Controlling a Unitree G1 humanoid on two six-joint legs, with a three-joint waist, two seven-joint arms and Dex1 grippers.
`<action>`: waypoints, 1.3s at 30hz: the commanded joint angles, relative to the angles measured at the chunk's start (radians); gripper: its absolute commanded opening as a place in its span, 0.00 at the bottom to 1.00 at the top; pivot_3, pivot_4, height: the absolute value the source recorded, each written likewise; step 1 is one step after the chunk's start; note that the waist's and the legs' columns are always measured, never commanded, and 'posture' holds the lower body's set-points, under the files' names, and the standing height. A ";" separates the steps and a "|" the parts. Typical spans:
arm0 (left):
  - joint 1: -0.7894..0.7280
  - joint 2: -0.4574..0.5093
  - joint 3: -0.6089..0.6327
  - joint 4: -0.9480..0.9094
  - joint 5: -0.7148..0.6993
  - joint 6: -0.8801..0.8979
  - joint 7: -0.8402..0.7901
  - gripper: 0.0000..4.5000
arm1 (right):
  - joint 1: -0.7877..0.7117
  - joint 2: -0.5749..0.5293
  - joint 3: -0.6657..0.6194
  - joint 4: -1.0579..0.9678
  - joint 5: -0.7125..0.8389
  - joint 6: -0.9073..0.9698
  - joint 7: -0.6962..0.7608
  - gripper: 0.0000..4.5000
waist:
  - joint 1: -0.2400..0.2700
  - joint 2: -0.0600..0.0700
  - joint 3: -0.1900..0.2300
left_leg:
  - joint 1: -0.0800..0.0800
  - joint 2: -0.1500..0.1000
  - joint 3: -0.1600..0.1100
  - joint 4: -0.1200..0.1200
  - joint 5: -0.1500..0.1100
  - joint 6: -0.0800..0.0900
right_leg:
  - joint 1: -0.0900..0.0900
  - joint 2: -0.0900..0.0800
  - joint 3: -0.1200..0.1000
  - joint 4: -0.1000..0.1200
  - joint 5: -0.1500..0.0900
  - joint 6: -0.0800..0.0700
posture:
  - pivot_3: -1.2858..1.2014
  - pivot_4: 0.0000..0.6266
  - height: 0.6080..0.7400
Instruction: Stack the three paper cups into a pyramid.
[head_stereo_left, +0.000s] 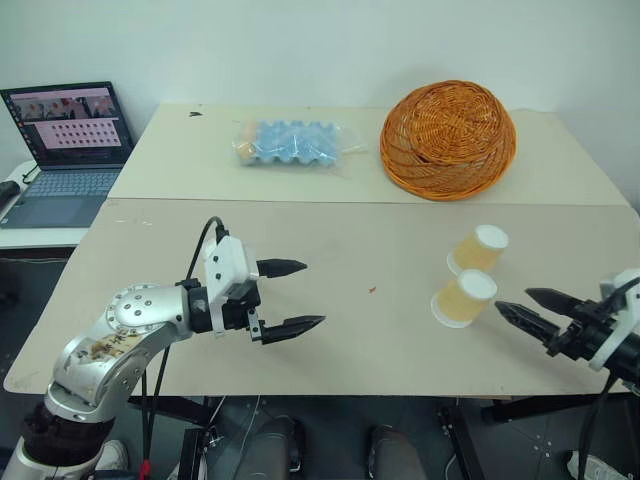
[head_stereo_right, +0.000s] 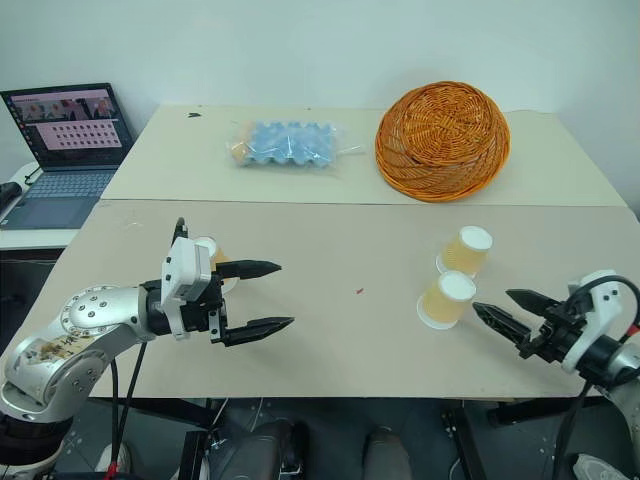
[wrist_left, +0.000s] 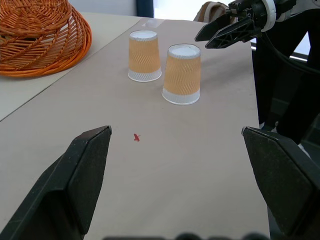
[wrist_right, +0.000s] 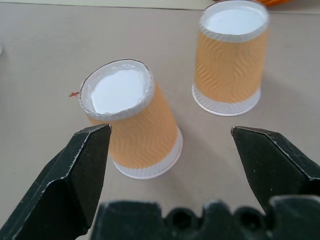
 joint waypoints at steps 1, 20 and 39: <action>-0.009 -0.016 0.008 -0.016 0.007 -0.017 0.006 0.99 | -0.015 -0.001 0.019 -0.031 -0.002 0.002 0.008 1.00 | 0.001 0.000 0.000 | 0.000 0.000 0.000 0.000 0.000 0.000 | 0.000 0.000 0.000 0.000 0.000 0.000 | 0.52 0.24 0.90; -0.029 -0.042 0.018 -0.023 0.001 0.021 0.042 0.99 | -0.207 0.052 0.180 0.020 -0.085 -0.038 -0.049 1.00 | -0.003 0.000 0.000 | 0.000 -0.001 0.000 0.001 0.000 0.000 | 0.000 0.000 -0.001 0.001 0.000 0.001 | 0.52 0.24 0.90; -0.043 -0.037 0.021 -0.028 -0.018 0.055 0.059 1.00 | -0.264 0.062 0.218 -0.014 -0.123 -0.027 -0.041 0.58 | -0.010 0.000 0.000 | 0.000 -0.001 0.000 0.001 0.001 0.000 | 0.000 0.001 -0.001 0.002 0.001 0.001 | 0.52 0.24 0.90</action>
